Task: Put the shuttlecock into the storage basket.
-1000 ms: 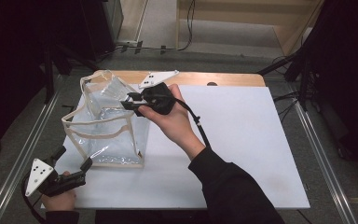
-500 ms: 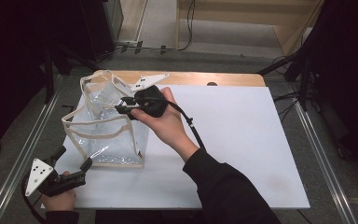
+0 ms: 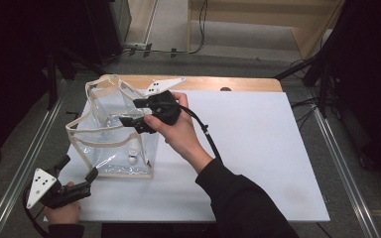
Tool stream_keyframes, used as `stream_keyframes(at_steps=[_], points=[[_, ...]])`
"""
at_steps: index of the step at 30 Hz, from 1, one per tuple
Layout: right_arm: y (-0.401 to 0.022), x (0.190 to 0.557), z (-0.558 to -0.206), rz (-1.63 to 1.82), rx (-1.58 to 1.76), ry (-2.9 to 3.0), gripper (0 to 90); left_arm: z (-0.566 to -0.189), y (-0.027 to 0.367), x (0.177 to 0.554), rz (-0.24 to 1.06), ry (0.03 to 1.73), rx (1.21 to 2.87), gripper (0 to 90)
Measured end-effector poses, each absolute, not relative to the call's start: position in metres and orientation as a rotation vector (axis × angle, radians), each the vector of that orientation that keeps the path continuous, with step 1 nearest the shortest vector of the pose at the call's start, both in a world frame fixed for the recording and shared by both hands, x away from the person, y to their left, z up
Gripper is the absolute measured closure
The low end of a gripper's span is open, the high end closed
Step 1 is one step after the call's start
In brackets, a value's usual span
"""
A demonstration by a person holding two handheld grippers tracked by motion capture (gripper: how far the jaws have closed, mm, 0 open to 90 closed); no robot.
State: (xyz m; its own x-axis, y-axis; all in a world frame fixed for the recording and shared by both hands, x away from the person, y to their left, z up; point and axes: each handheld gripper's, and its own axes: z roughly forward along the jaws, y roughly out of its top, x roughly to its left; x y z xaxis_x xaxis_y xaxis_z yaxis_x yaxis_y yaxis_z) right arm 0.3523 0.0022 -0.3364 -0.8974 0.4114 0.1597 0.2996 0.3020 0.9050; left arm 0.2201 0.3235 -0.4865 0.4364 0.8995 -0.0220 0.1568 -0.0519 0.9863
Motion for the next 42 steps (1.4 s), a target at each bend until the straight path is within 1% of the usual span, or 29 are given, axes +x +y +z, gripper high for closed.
stream_keyframes(at_steps=[7, 10, 13, 42], points=[[-0.003, 0.345, -0.337, 1.641, 0.653, 2.442, 9.2, -0.487, 0.323, 0.220, 0.793, 0.973, 1.520, 0.0], [-0.007, 0.342, -0.338, 1.640, 0.648, 2.431, 8.1, -0.487, 0.323, 0.220, 0.793, 0.973, 1.520, 0.0], [-0.012, 0.341, -0.341, 1.636, 0.650, 2.427, 0.1, -0.487, 0.323, 0.220, 0.793, 0.973, 1.522, 0.0], [-0.059, 0.328, -0.368, 1.584, 0.727, 2.316, 0.0, -0.487, 0.322, 0.220, 0.798, 0.972, 1.529, 0.0]])
